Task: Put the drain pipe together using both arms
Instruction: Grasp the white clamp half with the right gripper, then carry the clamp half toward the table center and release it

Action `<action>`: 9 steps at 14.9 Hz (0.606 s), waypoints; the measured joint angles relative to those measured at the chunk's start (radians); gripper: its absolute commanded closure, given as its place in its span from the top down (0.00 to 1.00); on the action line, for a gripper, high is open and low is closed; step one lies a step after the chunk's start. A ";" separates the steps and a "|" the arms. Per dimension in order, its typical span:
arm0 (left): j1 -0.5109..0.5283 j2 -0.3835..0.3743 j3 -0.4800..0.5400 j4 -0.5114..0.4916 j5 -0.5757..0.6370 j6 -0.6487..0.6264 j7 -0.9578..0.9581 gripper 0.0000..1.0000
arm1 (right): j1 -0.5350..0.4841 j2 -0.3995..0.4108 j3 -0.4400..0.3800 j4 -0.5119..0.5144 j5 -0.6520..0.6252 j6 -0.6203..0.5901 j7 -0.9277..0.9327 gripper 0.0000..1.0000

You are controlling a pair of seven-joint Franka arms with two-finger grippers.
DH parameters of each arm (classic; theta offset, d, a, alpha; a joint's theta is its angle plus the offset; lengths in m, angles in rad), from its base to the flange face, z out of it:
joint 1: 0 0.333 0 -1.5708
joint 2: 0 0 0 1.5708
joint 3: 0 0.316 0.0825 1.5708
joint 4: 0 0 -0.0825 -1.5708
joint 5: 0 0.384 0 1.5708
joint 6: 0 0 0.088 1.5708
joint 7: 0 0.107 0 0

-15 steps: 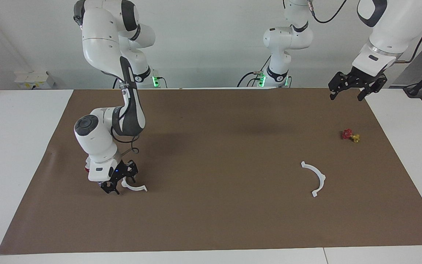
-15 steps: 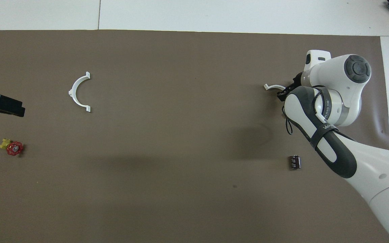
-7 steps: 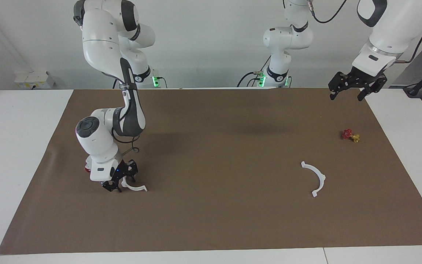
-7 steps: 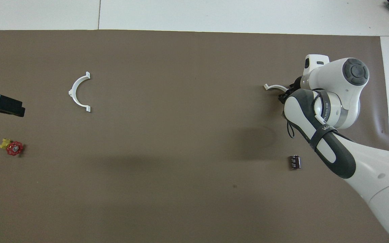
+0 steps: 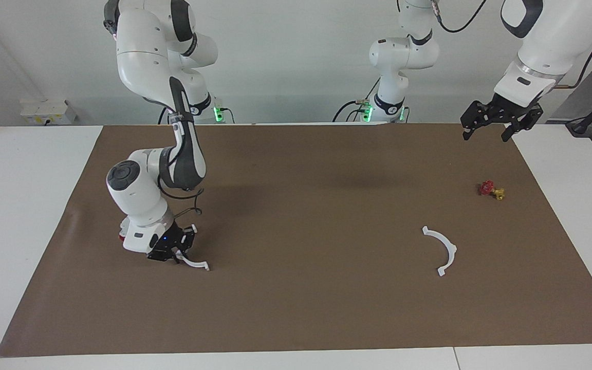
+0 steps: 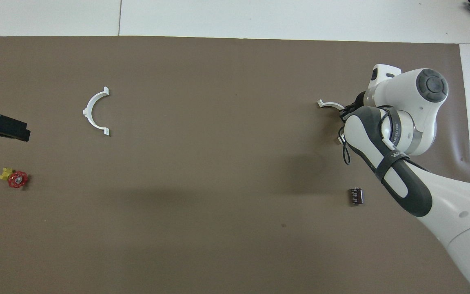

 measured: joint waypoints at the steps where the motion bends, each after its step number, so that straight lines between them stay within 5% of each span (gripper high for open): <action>1: 0.000 0.000 0.000 0.000 0.000 0.000 0.000 1.00 | 0.027 -0.018 0.000 0.005 -0.001 -0.027 0.087 0.00; 9: 0.000 0.000 0.000 0.000 0.000 0.000 0.000 1.00 | 0.295 -0.111 0.005 0.001 -0.106 -0.138 0.671 0.00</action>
